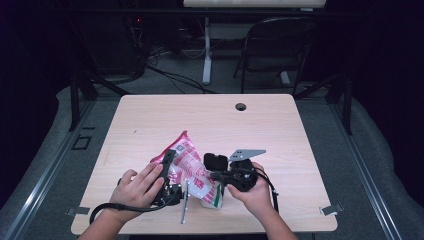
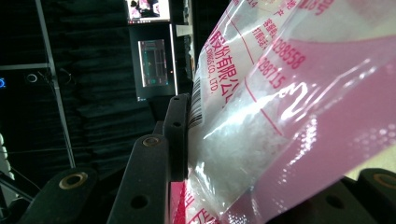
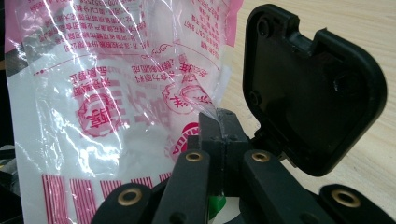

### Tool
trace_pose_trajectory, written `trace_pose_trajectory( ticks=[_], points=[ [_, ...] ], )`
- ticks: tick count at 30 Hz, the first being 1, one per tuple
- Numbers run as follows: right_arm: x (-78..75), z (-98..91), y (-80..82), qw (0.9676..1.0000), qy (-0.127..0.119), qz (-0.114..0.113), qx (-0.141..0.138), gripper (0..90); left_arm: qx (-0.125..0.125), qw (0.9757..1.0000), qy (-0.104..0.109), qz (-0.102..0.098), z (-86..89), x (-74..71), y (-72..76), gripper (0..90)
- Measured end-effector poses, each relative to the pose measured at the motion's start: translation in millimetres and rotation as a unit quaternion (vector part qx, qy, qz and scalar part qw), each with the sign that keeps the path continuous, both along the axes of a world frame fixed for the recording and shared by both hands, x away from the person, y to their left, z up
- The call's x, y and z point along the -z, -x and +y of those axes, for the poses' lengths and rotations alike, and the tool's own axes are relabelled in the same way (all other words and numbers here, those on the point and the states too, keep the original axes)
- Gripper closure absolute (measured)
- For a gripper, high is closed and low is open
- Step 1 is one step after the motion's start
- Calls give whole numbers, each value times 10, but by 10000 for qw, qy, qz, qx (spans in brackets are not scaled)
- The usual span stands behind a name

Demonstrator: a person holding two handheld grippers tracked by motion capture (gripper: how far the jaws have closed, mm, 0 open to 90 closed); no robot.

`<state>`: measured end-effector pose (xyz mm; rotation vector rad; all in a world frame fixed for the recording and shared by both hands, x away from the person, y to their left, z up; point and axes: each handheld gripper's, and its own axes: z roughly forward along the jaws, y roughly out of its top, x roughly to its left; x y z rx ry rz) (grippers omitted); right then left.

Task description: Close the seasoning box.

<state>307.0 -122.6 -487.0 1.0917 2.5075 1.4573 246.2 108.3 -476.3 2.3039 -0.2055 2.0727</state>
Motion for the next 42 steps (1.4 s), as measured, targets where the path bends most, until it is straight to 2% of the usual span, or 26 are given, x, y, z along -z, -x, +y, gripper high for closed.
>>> trace_pose_trajectory(
  ticks=[6, 8, 34, 35, 42],
  points=[
    [-2, 0, 1, 10000, -15, -1, 5, 900, 26, 10000, -42, -49, -8, -20, 6, 689],
    [-2, 0, 0, 10000, -18, -1, 4, 900, 2, 10000, 0, 13, -8, -18, 4, 689],
    [-1, -10, -10, 10000, -25, 0, 22, 900, 27, 10000, 15, 23, -15, -31, -2, 696],
    [-1, -9, -10, 10000, -26, -2, 21, 900, 65, 10000, -22, -49, -20, -40, 0, 696],
    [-5, -11, -9, 10000, -51, -3, 6, 900, 43, 10000, 4, 21, -20, -50, 2, 697]
  ],
)
